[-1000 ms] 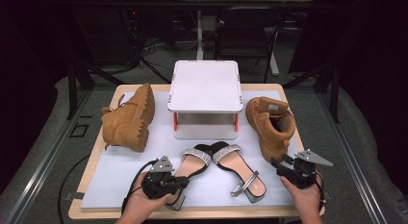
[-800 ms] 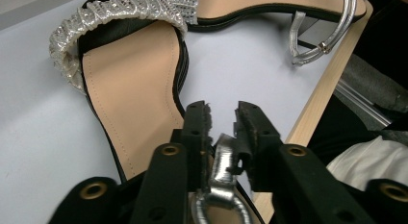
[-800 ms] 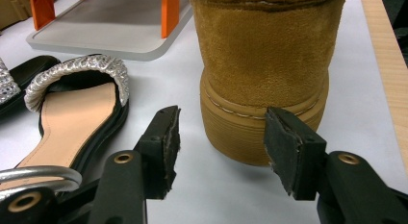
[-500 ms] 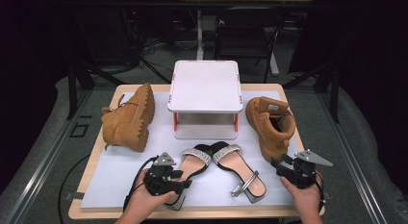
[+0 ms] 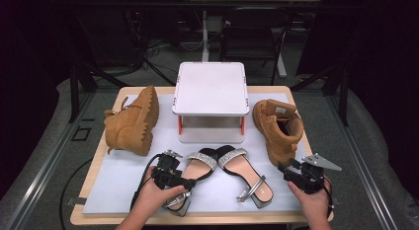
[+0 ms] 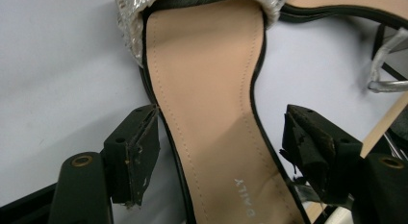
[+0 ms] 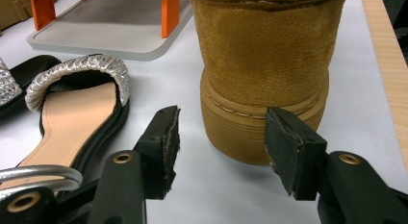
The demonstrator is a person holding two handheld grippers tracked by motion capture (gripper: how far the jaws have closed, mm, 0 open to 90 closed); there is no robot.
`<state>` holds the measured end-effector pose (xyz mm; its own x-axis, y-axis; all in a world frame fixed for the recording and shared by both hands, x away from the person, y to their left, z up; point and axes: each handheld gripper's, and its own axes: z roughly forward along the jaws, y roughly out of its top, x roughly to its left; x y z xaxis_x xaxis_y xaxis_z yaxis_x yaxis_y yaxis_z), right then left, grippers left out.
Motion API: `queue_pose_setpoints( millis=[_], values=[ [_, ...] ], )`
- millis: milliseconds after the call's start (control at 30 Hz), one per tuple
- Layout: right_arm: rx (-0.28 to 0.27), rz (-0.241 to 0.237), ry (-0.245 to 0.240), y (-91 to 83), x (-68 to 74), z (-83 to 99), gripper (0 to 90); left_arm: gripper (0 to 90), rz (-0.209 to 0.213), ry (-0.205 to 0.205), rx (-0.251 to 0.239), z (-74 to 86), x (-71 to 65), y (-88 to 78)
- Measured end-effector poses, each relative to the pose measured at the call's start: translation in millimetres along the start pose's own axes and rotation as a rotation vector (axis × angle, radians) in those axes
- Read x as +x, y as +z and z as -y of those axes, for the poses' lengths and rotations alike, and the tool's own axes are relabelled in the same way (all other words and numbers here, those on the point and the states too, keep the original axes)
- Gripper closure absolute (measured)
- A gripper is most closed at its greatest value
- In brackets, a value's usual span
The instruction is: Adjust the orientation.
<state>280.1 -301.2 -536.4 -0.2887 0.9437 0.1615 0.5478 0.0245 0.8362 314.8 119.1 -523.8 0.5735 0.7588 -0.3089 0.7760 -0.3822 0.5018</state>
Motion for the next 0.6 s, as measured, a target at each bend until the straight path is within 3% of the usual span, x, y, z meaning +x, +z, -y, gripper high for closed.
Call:
queue_pose_setpoints(
  millis=[300, 433, 600],
  values=[
    [0.002, 0.003, -0.003, -0.5, -0.2, -0.1, 46.3, 28.9, 0.006, -0.023, 0.045, -1.4, 0.8, 10.1],
    [0.001, 0.0, -0.002, 0.0, 0.2, -0.1, 46.1, 29.7, -0.027, 0.0, 0.057, -1.1, -2.4, 12.6],
    [0.001, 0.0, -0.002, 0.1, 0.1, -0.1, 46.1, 30.7, -0.043, -0.007, 0.056, -1.3, -4.5, 12.7]
  ],
)
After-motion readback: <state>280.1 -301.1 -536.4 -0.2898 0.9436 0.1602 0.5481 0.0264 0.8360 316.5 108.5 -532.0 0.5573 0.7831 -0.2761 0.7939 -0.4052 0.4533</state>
